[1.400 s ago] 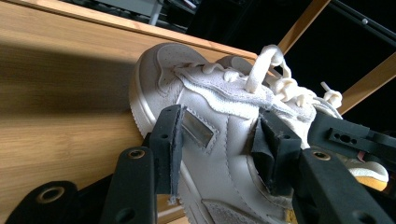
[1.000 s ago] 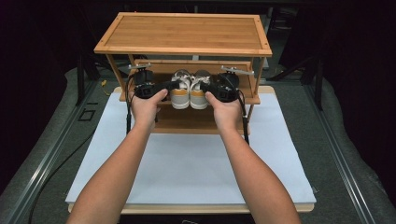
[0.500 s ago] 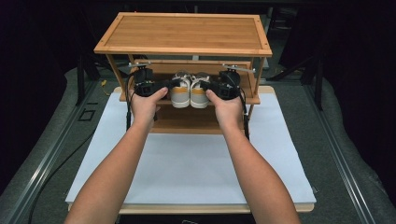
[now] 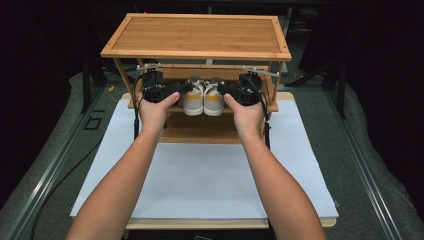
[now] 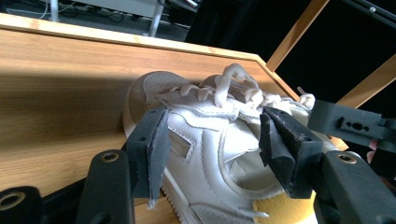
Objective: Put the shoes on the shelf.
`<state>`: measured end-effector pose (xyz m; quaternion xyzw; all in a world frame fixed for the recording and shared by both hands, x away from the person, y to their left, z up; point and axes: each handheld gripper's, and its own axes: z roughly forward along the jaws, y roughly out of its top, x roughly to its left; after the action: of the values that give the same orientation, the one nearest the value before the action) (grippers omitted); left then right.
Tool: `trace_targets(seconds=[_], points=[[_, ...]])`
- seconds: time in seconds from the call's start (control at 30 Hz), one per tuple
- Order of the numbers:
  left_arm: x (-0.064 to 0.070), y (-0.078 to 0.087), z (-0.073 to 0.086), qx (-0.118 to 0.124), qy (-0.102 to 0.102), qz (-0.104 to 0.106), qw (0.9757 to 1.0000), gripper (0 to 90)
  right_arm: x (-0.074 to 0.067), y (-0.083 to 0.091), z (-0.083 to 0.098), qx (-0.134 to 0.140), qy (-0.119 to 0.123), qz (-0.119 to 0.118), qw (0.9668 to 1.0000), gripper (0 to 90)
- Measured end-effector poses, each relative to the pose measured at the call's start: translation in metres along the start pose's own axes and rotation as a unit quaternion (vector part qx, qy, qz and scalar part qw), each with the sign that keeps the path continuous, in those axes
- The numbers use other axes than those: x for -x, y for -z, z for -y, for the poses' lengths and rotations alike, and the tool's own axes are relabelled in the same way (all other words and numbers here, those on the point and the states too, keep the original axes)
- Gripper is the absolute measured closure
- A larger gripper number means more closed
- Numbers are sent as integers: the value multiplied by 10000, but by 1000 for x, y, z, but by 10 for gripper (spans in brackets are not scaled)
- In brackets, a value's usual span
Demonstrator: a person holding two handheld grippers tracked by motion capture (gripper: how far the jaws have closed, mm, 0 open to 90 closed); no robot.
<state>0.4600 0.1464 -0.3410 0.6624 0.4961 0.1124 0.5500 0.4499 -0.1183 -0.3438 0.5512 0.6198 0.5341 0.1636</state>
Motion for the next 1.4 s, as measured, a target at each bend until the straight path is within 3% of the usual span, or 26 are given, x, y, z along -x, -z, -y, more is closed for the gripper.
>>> trace_targets(seconds=[0.17,0.33,0.37,0.47,0.6,0.73,1.03,1.1,1.33,1.4], points=[[3,9,-1,34,-46,20,10000,431,-1,12,-2,95,62,-33,9999,527],[8,22,-1,141,-245,-46,9996,437,-5,26,2,76,372,-53,9993,543],[9,24,0,187,-254,23,9995,451,-5,28,2,104,453,-26,9989,550],[9,31,2,214,-268,-27,9994,479,-3,33,5,88,509,-57,9986,587],[7,38,6,276,-255,129,9992,585,1,37,8,42,573,-121,9983,638],[3,41,12,210,-370,89,9991,669,5,40,14,19,594,-212,9980,695],[-11,35,30,-45,-242,182,9995,824,8,35,24,-281,704,-236,9968,782],[-13,31,34,-124,-221,191,9995,855,7,32,27,-245,711,-128,9971,797],[-15,23,40,-145,-134,203,9996,896,9,26,31,-324,617,-126,9975,843],[-15,22,41,-141,-123,217,9996,897,9,25,31,-389,594,-230,9972,850]])
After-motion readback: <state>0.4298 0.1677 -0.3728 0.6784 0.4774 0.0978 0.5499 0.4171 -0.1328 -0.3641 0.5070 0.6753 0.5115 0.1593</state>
